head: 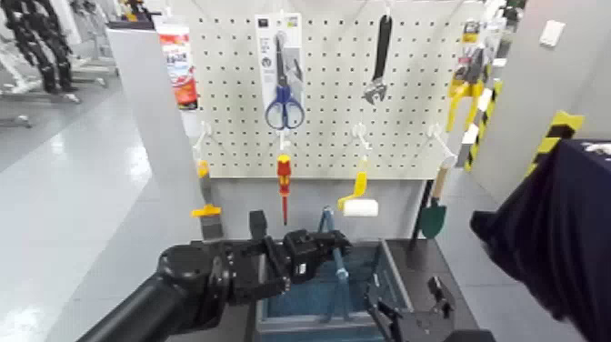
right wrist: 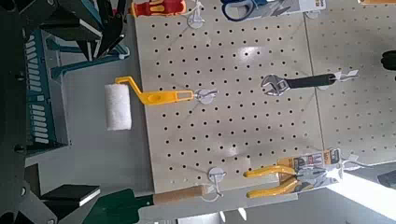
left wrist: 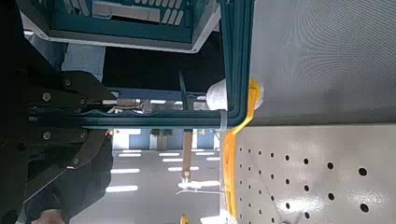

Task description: Grasp the handle of the crate.

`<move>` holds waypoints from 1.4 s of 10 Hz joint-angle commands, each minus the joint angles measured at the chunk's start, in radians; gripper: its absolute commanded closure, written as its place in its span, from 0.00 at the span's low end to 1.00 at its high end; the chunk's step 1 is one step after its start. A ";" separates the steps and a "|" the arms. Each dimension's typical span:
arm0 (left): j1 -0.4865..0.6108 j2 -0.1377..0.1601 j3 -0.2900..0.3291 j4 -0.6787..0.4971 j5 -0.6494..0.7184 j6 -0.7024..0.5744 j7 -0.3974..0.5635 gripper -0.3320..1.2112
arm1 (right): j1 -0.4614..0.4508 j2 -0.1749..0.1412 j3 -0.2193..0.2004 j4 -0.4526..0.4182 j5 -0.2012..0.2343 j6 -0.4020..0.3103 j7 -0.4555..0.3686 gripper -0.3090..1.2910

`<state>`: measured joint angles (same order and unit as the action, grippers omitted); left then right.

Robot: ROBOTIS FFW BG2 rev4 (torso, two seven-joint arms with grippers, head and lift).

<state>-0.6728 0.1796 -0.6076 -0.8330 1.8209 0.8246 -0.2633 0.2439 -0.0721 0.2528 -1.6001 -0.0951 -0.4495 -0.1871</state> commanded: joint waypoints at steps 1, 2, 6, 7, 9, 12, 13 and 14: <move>0.004 0.000 0.000 0.000 0.000 -0.001 -0.002 0.98 | 0.000 0.000 0.000 0.000 0.000 0.000 0.000 0.28; 0.005 0.000 0.000 0.000 0.000 -0.001 -0.002 0.98 | 0.000 0.000 -0.001 0.000 0.000 0.000 0.000 0.28; 0.041 0.006 0.019 -0.040 0.000 0.004 -0.004 0.98 | 0.005 0.000 -0.004 0.000 0.000 0.002 0.000 0.28; 0.058 0.009 0.029 -0.064 -0.002 0.004 -0.004 0.98 | 0.006 0.000 -0.004 0.000 0.000 0.003 0.000 0.28; 0.099 0.018 0.046 -0.123 -0.002 0.007 -0.001 0.98 | 0.009 0.000 -0.010 -0.001 0.002 0.006 -0.002 0.28; 0.160 0.037 0.085 -0.233 -0.002 0.031 0.021 0.98 | 0.012 0.003 -0.015 -0.001 0.005 0.014 -0.002 0.28; 0.176 0.043 0.095 -0.267 -0.002 0.042 0.032 0.98 | 0.012 0.003 -0.017 0.000 0.005 0.014 -0.002 0.28; 0.191 0.051 0.111 -0.308 -0.002 0.056 0.049 0.98 | 0.014 0.005 -0.017 0.000 0.006 0.014 -0.002 0.28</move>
<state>-0.4901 0.2260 -0.5049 -1.1190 1.8200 0.8734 -0.2152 0.2571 -0.0685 0.2364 -1.6011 -0.0895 -0.4356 -0.1886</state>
